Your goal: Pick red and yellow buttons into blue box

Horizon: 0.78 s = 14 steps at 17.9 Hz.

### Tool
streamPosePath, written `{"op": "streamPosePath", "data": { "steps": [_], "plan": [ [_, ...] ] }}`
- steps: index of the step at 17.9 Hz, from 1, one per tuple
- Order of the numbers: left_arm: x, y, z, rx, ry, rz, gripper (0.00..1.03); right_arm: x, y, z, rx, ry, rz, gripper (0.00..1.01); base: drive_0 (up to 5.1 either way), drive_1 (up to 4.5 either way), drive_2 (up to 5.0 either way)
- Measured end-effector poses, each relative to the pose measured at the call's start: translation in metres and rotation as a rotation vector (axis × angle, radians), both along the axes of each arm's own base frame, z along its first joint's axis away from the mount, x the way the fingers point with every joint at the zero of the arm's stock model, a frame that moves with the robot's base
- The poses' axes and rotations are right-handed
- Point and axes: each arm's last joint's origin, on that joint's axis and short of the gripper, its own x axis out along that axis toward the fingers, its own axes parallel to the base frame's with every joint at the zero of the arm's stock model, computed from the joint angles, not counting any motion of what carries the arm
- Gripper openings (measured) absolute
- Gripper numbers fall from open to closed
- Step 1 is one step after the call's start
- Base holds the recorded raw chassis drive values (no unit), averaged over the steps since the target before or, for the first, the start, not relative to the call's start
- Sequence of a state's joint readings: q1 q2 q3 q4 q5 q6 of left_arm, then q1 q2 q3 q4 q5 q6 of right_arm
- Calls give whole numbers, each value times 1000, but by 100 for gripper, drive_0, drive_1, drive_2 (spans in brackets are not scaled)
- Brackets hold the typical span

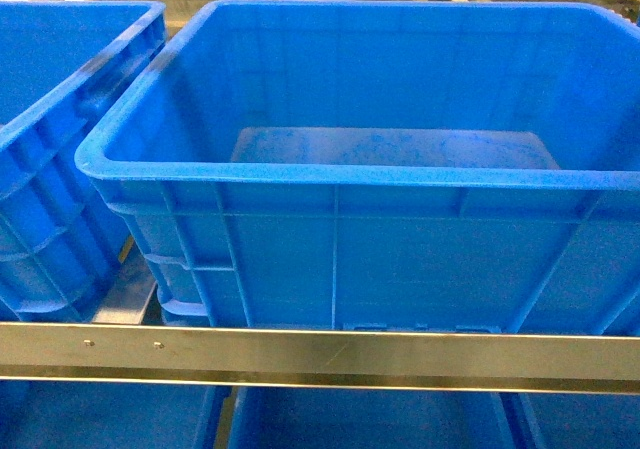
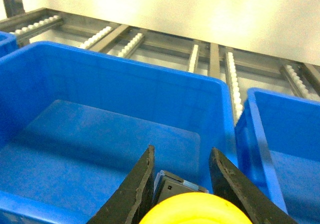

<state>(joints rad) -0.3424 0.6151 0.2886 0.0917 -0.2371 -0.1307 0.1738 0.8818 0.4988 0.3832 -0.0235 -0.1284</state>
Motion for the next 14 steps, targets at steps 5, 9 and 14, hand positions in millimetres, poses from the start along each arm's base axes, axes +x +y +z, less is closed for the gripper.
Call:
{"op": "streamPosePath", "data": {
  "steps": [5,9,14],
  "plan": [
    [0,0,0,0,0,0,25,37,25,12,-54,25,100,30,0,0,0],
    [0,0,0,0,0,0,25,73,48,12,-95,81,166,30,0,0,0],
    [0,0,0,0,0,0,25,110,64,-11,-166,235,203,30,0,0,0]
  ]
}}
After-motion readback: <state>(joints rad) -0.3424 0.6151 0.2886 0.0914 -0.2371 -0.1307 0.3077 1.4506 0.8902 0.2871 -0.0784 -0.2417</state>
